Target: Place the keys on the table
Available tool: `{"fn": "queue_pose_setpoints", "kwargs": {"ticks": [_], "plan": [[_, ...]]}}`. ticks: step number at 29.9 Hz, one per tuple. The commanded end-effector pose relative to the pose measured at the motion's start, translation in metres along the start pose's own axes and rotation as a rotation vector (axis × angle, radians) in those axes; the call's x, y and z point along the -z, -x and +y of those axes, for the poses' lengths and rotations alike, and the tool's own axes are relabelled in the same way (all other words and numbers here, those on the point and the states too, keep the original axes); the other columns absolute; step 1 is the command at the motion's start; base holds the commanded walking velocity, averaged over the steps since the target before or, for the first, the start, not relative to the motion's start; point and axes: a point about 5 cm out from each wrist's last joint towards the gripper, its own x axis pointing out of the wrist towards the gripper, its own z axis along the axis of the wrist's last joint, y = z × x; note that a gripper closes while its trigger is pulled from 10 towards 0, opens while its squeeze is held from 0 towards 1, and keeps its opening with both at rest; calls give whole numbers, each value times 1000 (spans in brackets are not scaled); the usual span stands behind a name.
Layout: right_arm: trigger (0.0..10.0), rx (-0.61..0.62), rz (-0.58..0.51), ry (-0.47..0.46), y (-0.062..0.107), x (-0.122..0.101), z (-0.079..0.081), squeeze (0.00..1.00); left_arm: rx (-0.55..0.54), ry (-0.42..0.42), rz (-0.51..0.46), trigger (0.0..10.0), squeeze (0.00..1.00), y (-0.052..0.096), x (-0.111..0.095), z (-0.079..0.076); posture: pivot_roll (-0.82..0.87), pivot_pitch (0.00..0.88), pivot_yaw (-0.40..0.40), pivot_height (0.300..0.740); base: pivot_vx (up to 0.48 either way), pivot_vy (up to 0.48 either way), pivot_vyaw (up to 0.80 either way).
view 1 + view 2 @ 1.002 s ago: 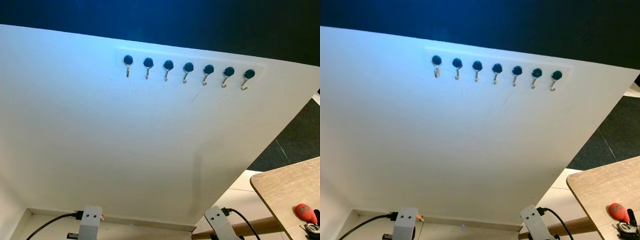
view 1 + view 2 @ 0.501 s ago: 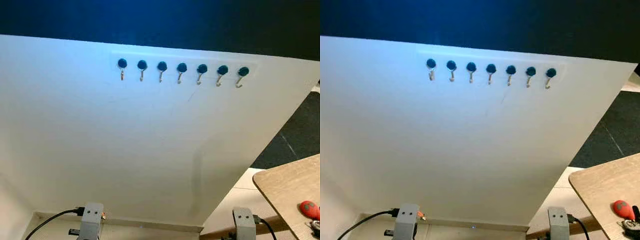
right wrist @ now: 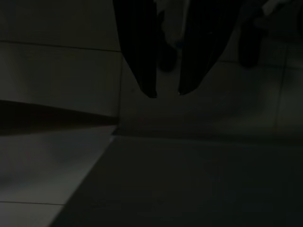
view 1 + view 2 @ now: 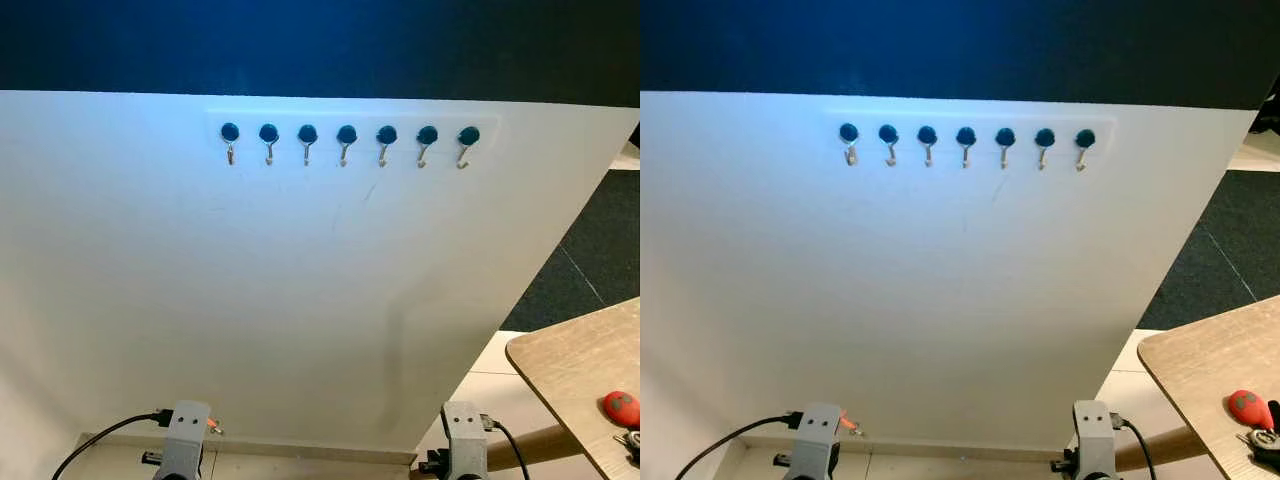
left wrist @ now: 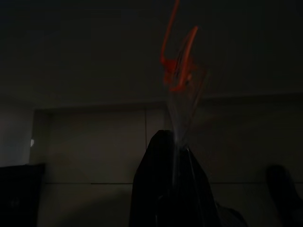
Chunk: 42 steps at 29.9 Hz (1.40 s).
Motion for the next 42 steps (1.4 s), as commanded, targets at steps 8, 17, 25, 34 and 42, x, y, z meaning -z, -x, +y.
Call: {"fn": "queue_pose_setpoints", "kwargs": {"ticks": [8,17,25,34,42], "plan": [[10000,-11,18,10,2,7,1,0,18,-6,30,10000,0,1,5,3,-8,30,-12,740,0,0,0],[10000,-63,125,45,7,29,13,0,-48,131,100,10000,0,9,24,0,37,27,-38,740,0,0,0],[10000,-61,127,36,6,28,15,0,-28,150,100,10000,0,9,26,-1,29,32,-26,740,0,0,-400],[10000,-74,137,45,8,33,16,0,-5,149,75,10000,0,9,22,-4,39,38,-39,740,0,0,-800],[10000,-98,140,77,8,33,18,0,14,169,74,10000,0,10,25,-8,45,36,-48,740,0,0,-800]]}}
